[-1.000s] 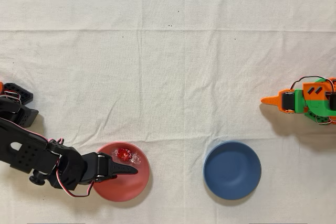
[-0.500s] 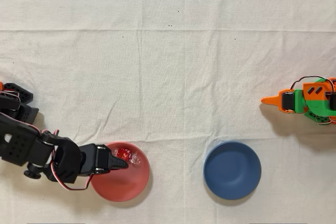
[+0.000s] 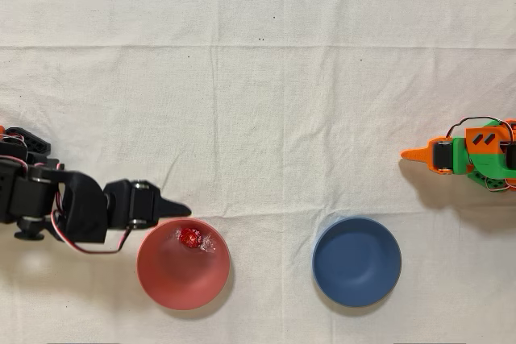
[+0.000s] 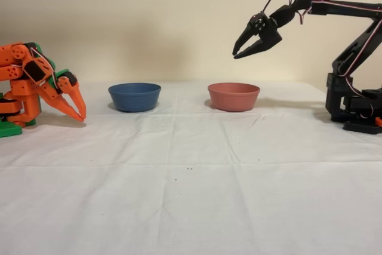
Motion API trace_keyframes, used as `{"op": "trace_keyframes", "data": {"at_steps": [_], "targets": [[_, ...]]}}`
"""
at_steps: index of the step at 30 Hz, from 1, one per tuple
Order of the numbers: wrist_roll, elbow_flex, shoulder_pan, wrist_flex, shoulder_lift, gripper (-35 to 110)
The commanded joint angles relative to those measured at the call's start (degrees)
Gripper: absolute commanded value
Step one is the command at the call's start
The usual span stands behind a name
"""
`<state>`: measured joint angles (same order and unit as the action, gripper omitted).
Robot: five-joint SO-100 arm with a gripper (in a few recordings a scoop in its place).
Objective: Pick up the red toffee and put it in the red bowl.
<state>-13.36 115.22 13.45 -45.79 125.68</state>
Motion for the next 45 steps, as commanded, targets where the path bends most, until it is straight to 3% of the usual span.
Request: {"op": "trace_keyframes", "data": {"at_steps": [1, 13, 20, 32, 35, 38, 42, 45], "targets": [[6.59, 3.25, -1.93, -0.09, 6.06, 0], [13.36, 22.41, -10.46, 4.04, 17.58, 0], [13.36, 30.32, -14.15, 6.06, 21.36, 0], [8.61, 52.47, -14.50, 18.81, 28.13, 0], [6.50, 57.57, -14.94, 15.73, 39.73, 0], [4.48, 60.29, -15.47, 4.92, 53.35, 0], [4.04, 60.29, -15.21, -3.08, 58.71, 0], [4.39, 60.29, -14.68, -3.43, 58.62, 0]]}}
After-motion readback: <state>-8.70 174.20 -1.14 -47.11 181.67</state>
